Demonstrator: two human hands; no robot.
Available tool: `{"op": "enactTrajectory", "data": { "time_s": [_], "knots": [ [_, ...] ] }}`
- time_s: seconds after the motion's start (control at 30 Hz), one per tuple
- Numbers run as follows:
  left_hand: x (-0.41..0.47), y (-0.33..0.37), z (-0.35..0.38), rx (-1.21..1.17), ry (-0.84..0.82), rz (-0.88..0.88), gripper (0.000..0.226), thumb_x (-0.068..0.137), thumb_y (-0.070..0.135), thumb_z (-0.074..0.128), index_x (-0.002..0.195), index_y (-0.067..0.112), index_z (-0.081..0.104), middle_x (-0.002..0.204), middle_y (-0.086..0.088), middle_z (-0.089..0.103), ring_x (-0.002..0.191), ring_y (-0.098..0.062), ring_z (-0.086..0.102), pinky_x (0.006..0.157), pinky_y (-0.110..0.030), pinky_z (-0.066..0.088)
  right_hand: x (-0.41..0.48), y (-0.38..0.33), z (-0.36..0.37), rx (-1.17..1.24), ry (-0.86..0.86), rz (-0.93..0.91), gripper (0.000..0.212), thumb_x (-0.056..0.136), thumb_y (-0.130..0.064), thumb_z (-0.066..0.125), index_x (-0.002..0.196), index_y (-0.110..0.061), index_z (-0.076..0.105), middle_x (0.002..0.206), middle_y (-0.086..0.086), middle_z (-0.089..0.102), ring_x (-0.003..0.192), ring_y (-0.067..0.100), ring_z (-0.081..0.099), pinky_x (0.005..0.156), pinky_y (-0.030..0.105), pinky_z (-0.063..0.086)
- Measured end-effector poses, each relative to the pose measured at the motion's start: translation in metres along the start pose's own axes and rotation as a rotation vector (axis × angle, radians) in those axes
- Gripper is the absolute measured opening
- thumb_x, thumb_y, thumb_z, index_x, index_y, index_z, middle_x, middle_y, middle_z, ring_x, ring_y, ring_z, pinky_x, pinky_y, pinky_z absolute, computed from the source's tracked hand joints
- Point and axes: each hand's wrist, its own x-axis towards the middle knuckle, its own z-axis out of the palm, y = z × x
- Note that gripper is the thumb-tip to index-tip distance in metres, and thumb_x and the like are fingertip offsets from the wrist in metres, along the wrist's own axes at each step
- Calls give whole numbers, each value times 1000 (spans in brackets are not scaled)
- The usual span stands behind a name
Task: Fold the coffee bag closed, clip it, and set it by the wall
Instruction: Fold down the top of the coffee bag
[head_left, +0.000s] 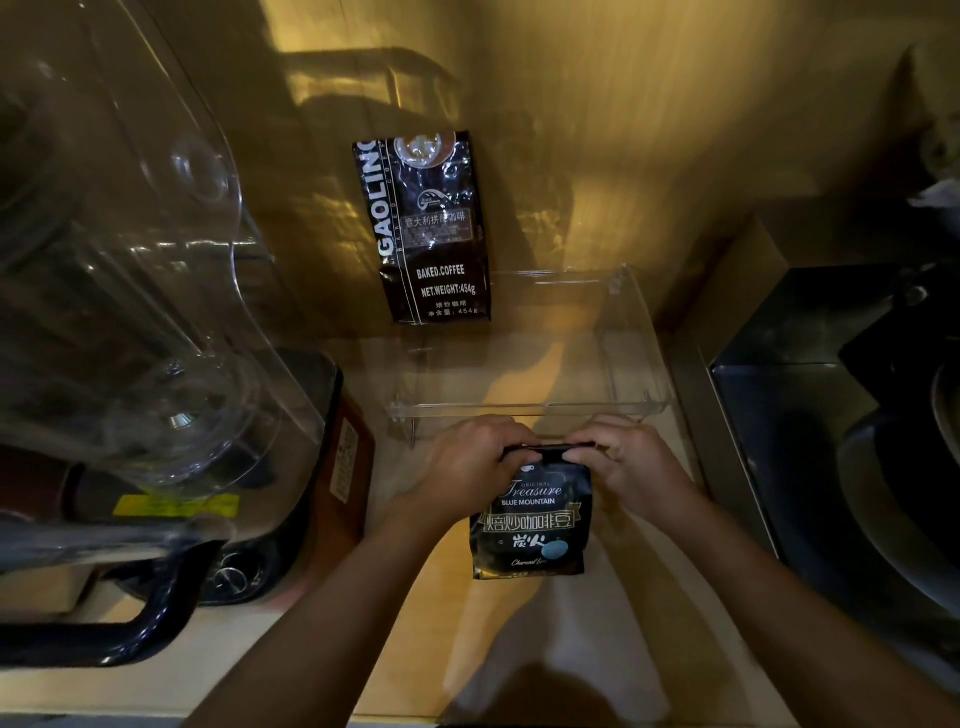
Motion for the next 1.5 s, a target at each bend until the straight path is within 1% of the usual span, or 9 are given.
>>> {"op": "enactTrajectory", "data": {
  "time_s": [0.2, 0.33, 0.63, 0.77, 0.87, 1.1, 1.23, 1.37, 1.5],
  "knots": [
    [3, 7, 5, 74, 60, 140, 15, 89, 31, 50, 98, 24, 60, 97, 1, 69, 89, -18, 59, 71, -30, 44, 0, -2, 2, -13, -10, -37, 8, 79, -7, 64, 85, -4, 68, 80, 1, 59, 83, 21, 55, 78, 38, 42],
    [6, 12, 5, 114, 76, 233, 7, 88, 20, 53, 88, 19, 59, 83, -3, 69, 75, -25, 61, 59, -29, 40, -2, -4, 5, -33, 16, -43, 5, 78, -2, 63, 77, -3, 67, 76, 4, 63, 77, 23, 56, 72, 34, 41],
    [6, 12, 11, 147, 27, 261, 9, 84, 12, 51, 82, 5, 57, 78, -15, 66, 70, -33, 58, 57, -43, 48, -3, -2, 5, -177, 8, -138, 16, 82, -13, 58, 73, -3, 66, 68, 16, 69, 64, 29, 62, 62, 39, 52],
    [5, 5, 6, 156, 11, 357, 9, 81, 6, 51, 85, 7, 59, 78, -14, 67, 70, -31, 61, 55, -39, 49, -5, -6, 3, -111, -42, -190, 32, 90, -23, 47, 73, -2, 65, 69, 13, 68, 65, 26, 59, 62, 33, 45],
    [2, 6, 6, 134, 33, 406, 17, 78, 6, 40, 81, 7, 57, 73, -12, 65, 66, -28, 58, 48, -35, 46, -6, -5, 2, -101, -79, -187, 26, 88, -16, 48, 74, -1, 63, 71, 13, 66, 69, 25, 55, 64, 39, 44],
    [-1, 6, 7, 124, 124, 316, 28, 87, 29, 43, 77, 11, 62, 70, -8, 68, 65, -27, 61, 49, -34, 48, -11, -6, 3, -224, 51, -168, 34, 86, -26, 47, 61, -5, 53, 60, 11, 58, 62, 24, 52, 50, 36, 44],
    [0, 8, 6, 126, 139, 229, 26, 84, 33, 57, 70, 13, 62, 66, -8, 67, 62, -26, 60, 53, -27, 38, -11, -6, 2, -302, 77, -162, 31, 81, -22, 53, 54, -7, 45, 53, 11, 53, 53, 24, 52, 46, 30, 38],
    [2, 8, 3, 121, 130, 212, 21, 83, 28, 60, 70, 12, 63, 68, -7, 68, 67, -24, 59, 57, -26, 36, -13, -4, -3, -438, 49, -101, 30, 73, -21, 68, 50, -9, 54, 49, 9, 59, 50, 23, 55, 52, 24, 36],
    [5, 7, 4, 129, 77, 280, 13, 85, 17, 58, 77, 9, 65, 75, -10, 70, 74, -27, 59, 69, -36, 45, -12, -10, -7, -533, 97, -62, 25, 68, -22, 77, 79, -7, 61, 79, 12, 65, 77, 28, 59, 74, 39, 42]
  ]
}}
